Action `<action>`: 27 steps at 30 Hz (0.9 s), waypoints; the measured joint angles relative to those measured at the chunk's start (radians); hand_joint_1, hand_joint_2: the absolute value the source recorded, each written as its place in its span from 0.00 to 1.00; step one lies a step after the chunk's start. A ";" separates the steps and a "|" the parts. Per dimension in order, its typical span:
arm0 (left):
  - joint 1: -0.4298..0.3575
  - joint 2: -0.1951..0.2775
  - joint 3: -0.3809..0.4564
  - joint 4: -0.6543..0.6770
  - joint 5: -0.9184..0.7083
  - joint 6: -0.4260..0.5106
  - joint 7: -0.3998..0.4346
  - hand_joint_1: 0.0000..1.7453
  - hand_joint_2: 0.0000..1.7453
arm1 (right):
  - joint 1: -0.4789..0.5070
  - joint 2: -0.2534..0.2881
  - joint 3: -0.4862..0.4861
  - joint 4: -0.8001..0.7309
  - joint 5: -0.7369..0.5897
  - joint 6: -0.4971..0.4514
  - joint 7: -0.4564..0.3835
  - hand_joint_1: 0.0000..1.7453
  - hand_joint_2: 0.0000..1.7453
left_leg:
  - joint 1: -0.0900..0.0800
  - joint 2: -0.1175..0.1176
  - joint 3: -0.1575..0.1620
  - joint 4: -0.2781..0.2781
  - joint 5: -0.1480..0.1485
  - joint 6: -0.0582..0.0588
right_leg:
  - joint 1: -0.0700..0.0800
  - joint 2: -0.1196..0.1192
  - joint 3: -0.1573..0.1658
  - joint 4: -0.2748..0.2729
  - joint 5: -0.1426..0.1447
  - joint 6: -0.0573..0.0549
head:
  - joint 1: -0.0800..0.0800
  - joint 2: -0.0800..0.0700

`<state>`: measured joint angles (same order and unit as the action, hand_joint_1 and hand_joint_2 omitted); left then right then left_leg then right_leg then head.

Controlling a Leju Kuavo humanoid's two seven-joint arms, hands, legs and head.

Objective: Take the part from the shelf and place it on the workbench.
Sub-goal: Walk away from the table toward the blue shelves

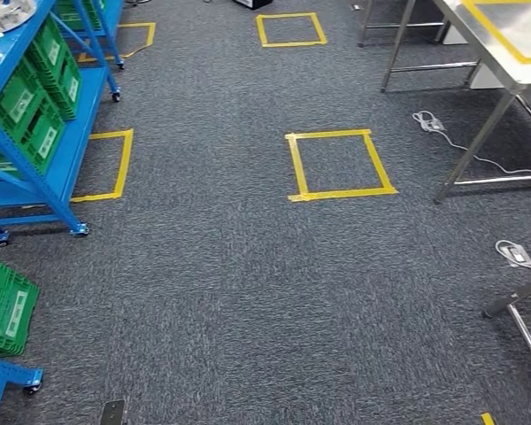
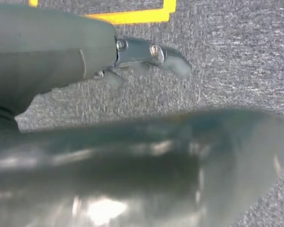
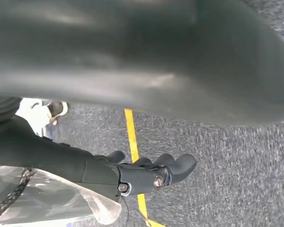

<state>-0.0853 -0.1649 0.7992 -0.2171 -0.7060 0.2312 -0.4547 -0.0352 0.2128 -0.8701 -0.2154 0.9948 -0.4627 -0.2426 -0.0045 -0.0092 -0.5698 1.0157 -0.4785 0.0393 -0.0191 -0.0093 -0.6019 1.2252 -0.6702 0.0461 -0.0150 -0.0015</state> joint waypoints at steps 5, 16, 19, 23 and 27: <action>0.002 0.000 0.000 0.000 0.000 0.002 0.001 0.00 0.00 | 0.002 -0.003 0.000 0.001 0.001 0.000 0.002 0.00 0.00 | 0.000 -0.075 0.010 0.003 -0.008 -0.007 | -0.002 0.045 0.002 -0.098 0.122 -0.006 | 0.000 0.000; 0.017 0.012 0.066 0.000 0.092 0.059 -0.002 0.00 0.00 | -0.013 -0.018 0.018 0.003 -0.013 0.005 -0.084 0.00 0.00 | 0.013 -0.009 -0.127 0.260 -0.123 -0.061 | 0.003 -0.014 0.084 -0.233 0.144 -0.050 | -0.008 0.000; 0.021 0.009 0.093 0.000 0.109 0.074 0.011 0.00 0.00 | -0.031 -0.016 0.016 0.004 -0.012 0.013 -0.096 0.00 0.00 | 0.015 0.013 -0.095 0.189 -0.053 -0.062 | 0.004 -0.054 0.096 -0.233 0.134 -0.046 | -0.009 0.000; 0.016 0.004 0.111 0.000 0.117 0.067 -0.004 0.00 0.00 | -0.044 -0.007 0.020 0.006 0.019 0.022 -0.095 0.00 0.00 | 0.001 0.079 -0.011 0.018 0.001 -0.042 | 0.014 -0.103 0.107 -0.232 0.112 -0.024 | -0.007 0.000; 0.015 0.001 0.128 0.000 0.132 0.055 -0.022 0.00 0.00 | -0.053 0.001 0.041 0.008 0.056 0.034 -0.075 0.00 0.00 | 0.005 0.037 -0.008 0.005 0.004 -0.016 | 0.008 -0.076 0.106 -0.197 0.078 -0.007 | -0.004 0.000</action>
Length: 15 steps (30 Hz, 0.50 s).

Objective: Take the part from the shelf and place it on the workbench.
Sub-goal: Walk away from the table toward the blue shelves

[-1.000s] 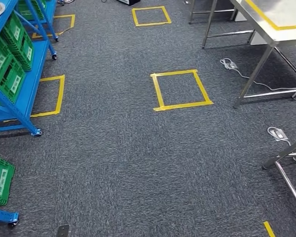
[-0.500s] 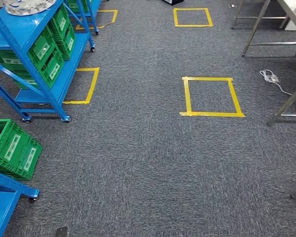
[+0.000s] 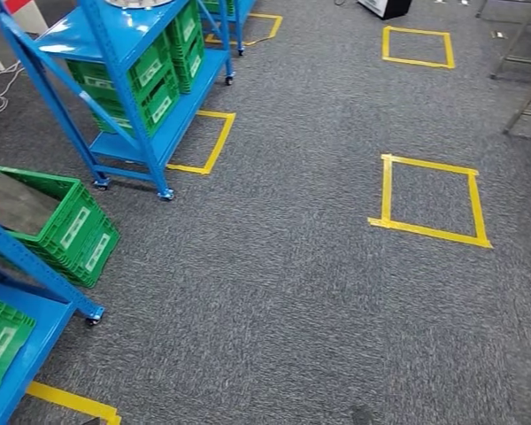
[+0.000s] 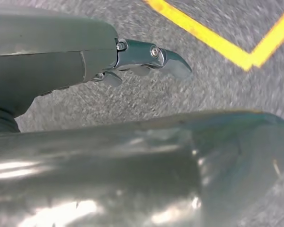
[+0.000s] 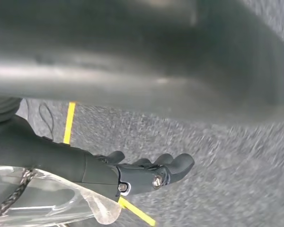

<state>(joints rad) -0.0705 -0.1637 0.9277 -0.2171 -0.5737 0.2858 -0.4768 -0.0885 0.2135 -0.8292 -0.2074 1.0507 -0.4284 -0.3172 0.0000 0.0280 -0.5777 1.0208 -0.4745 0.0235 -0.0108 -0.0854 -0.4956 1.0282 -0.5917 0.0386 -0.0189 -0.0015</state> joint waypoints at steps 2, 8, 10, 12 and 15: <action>-0.009 -0.001 0.007 0.000 0.008 -0.009 -0.009 0.00 0.00 | 0.006 0.000 0.007 0.001 0.009 0.008 0.022 0.00 0.00 | 0.002 -0.025 0.001 -0.003 0.002 0.010 | -0.002 0.061 -0.060 0.117 -0.054 0.004 | 0.005 0.000; -0.016 -0.005 0.034 0.000 0.041 -0.031 -0.027 0.00 0.00 | 0.027 -0.011 0.018 0.003 0.022 0.013 0.045 0.00 0.00 | 0.001 -0.112 0.009 -0.001 -0.004 0.009 | -0.002 0.120 -0.115 0.110 0.040 -0.006 | 0.005 0.000; -0.014 -0.008 0.043 0.000 0.047 -0.033 -0.030 0.00 0.00 | 0.024 -0.016 0.022 0.003 0.026 0.013 0.049 0.00 0.00 | 0.001 -0.135 0.007 0.001 -0.006 0.000 | -0.004 0.161 -0.072 0.006 0.078 -0.014 | 0.005 0.000; -0.008 -0.010 0.050 0.000 0.049 -0.034 -0.032 0.00 0.00 | 0.019 -0.019 0.026 0.003 0.028 0.014 0.051 0.00 0.00 | 0.005 -0.155 0.001 -0.001 -0.003 -0.012 | -0.003 0.164 -0.056 -0.019 0.077 -0.020 | 0.005 0.000; -0.001 -0.010 0.056 0.000 0.050 -0.033 -0.032 0.00 0.00 | 0.015 -0.020 0.031 0.003 0.030 0.015 0.052 0.00 0.00 | 0.005 -0.121 -0.014 0.029 -0.024 -0.027 | -0.005 0.127 -0.045 -0.032 0.083 -0.036 | 0.002 0.000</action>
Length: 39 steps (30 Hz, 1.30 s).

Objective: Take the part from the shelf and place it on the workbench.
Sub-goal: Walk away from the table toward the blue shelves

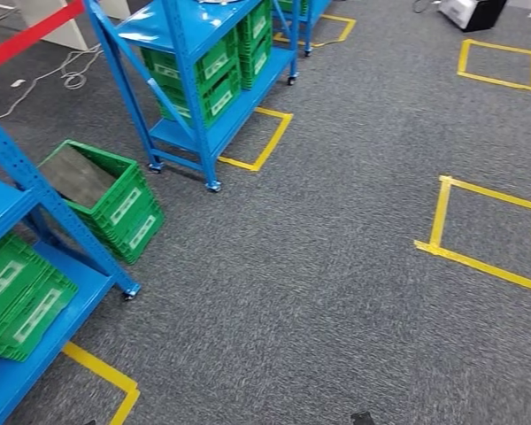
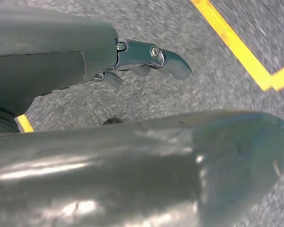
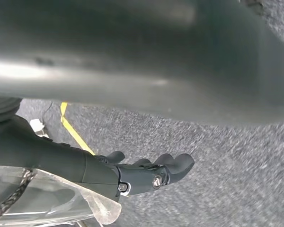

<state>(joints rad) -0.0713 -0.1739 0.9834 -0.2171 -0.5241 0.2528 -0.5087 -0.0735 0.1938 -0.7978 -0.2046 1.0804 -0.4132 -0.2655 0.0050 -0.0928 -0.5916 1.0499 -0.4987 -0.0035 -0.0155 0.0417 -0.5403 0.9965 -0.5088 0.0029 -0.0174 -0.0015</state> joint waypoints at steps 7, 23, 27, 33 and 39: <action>0.008 -0.008 0.001 0.000 -0.037 0.021 0.062 0.00 0.00 | -0.001 0.000 0.001 0.000 -0.012 -0.009 -0.025 0.00 0.00 | 0.009 0.093 -0.077 0.173 -0.047 -0.023 | 0.001 -0.108 0.021 -0.005 -0.017 -0.007 | -0.004 0.000; -0.004 -0.005 -0.016 0.000 -0.074 -0.035 0.003 0.00 0.00 | 0.039 -0.003 0.000 0.001 -0.018 0.010 0.019 0.00 0.00 | -0.004 0.018 0.029 -0.030 0.014 0.037 | 0.005 -0.018 -0.077 0.158 -0.052 0.025 | 0.011 0.000; -0.003 -0.009 -0.016 0.000 -0.071 -0.025 0.024 0.00 0.00 | 0.032 -0.005 -0.002 0.001 -0.031 0.003 -0.028 0.00 0.00 | 0.003 -0.032 0.017 -0.028 0.016 0.017 | 0.001 0.065 -0.014 0.018 -0.007 0.011 | 0.011 0.000; 0.002 -0.004 -0.008 0.000 -0.050 0.002 0.049 0.00 0.00 | 0.019 -0.004 -0.003 0.001 -0.034 0.003 -0.045 0.00 0.00 | 0.001 0.067 -0.069 0.150 -0.081 -0.014 | -0.002 -0.033 0.010 -0.006 -0.008 -0.013 | 0.003 0.000; 0.008 0.000 -0.005 0.000 -0.047 0.004 0.054 0.00 0.00 | 0.010 -0.005 -0.003 0.001 -0.034 0.006 -0.044 0.00 0.00 | 0.002 0.137 -0.013 0.048 0.009 -0.017 | 0.003 -0.121 0.034 -0.004 -0.030 -0.004 | 0.002 0.000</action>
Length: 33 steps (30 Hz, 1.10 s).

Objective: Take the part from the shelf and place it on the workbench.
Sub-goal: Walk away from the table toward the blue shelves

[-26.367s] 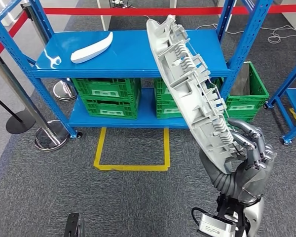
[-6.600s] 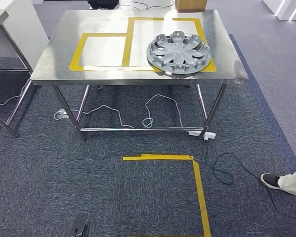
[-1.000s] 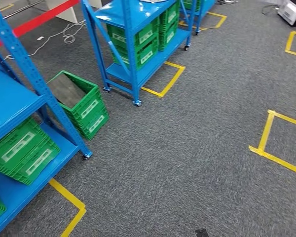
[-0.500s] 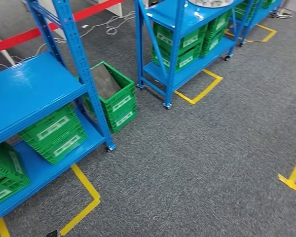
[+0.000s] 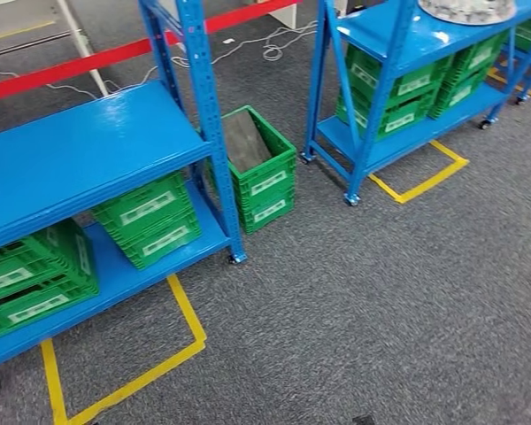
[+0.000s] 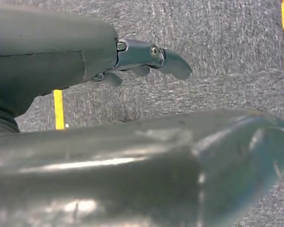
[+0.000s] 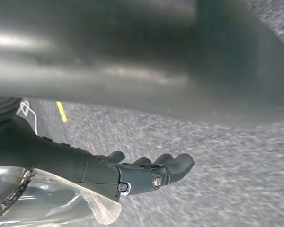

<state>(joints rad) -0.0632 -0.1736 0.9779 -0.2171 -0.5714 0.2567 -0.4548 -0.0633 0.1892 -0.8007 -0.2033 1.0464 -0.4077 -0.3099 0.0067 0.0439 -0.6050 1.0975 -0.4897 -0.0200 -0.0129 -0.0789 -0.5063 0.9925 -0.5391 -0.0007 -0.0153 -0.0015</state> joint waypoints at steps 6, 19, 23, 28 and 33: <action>0.001 0.001 0.001 0.000 0.000 0.002 0.001 0.00 0.00 | -0.011 0.000 0.000 0.000 0.000 0.000 0.000 0.00 0.00 | -0.008 0.003 0.036 -0.087 0.016 0.037 | 0.005 -0.024 0.012 0.015 -0.032 0.031 | 0.004 0.000; -0.009 -0.009 0.020 0.000 0.022 0.000 0.012 0.00 1.00 | -0.003 -0.008 -0.027 0.003 -0.057 0.132 0.033 0.00 0.00 | 0.001 -0.161 0.029 -0.084 0.020 0.020 | -0.005 0.146 -0.040 0.022 0.020 0.015 | 0.015 0.000; -0.011 -0.012 0.026 0.000 0.026 0.004 0.020 0.00 1.00 | -0.001 -0.010 -0.041 0.003 -0.053 0.155 0.041 0.00 0.00 | 0.000 -0.088 -0.016 0.017 -0.043 -0.001 | -0.007 0.096 -0.033 0.011 0.024 -0.006 | 0.006 0.000; -0.013 -0.016 0.028 0.000 0.026 0.003 0.021 0.00 1.00 | 0.003 -0.015 -0.047 0.003 -0.041 0.156 0.047 0.00 0.00 | 0.002 -0.052 -0.078 0.166 -0.082 -0.005 | -0.001 0.023 -0.026 0.011 0.016 -0.012 | 0.003 0.000; -0.017 -0.017 0.029 0.000 0.018 -0.001 0.025 0.00 1.00 | 0.003 -0.016 -0.046 0.003 -0.005 0.153 0.067 0.00 0.00 | -0.020 0.044 0.043 -0.080 0.008 0.027 | 0.010 -0.036 -0.011 0.012 0.002 0.003 | 0.003 0.000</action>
<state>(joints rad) -0.0806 -0.1906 1.0066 -0.2171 -0.5535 0.2557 -0.4296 -0.0604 0.1735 -0.8464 -0.2004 1.0413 -0.2544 -0.2429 -0.0130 0.0876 -0.5621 1.0179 -0.4820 0.0067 -0.0025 -0.1144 -0.5176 1.0047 -0.5371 0.0019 -0.0124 -0.0015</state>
